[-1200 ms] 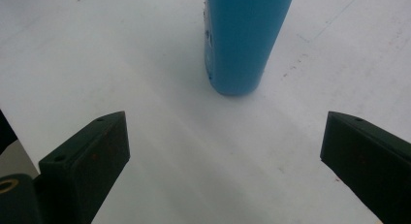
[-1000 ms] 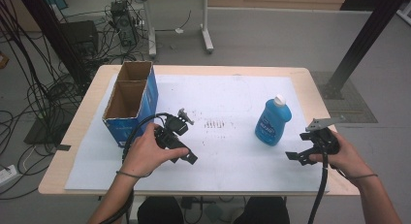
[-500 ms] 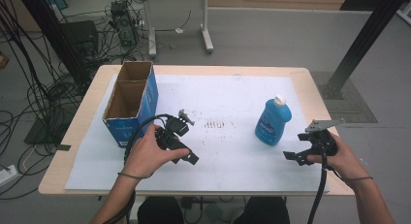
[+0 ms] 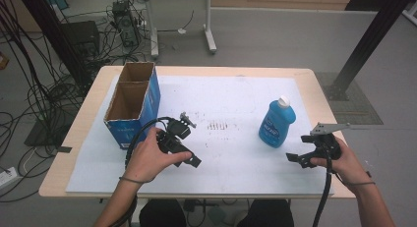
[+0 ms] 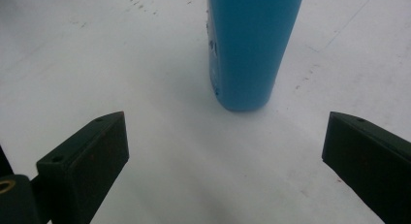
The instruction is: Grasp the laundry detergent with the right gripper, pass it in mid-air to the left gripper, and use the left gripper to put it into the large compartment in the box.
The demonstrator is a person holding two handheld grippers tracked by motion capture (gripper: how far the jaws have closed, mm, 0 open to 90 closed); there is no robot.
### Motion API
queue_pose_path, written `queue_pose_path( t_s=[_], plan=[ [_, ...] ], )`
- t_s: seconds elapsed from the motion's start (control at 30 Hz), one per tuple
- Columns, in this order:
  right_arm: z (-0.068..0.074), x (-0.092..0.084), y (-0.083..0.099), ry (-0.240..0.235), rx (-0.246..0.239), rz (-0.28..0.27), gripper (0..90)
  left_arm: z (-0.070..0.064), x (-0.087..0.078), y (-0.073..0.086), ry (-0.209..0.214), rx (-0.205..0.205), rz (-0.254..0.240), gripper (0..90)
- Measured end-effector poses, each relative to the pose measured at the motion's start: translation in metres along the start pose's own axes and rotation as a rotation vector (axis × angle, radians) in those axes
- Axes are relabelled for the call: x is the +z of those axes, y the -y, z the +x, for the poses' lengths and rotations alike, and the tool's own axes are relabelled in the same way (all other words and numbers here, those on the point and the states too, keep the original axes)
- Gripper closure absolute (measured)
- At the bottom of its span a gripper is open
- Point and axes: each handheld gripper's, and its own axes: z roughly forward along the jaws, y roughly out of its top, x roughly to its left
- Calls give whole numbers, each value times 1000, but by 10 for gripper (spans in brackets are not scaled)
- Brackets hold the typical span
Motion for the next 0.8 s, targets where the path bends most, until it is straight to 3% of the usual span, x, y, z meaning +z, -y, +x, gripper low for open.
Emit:
queue_pose_path(
  t_s=[0.8],
  plan=[
    [-1,16,34,10,27,-131,31,3,7,1,16,-17,-4,66]
  ],
)
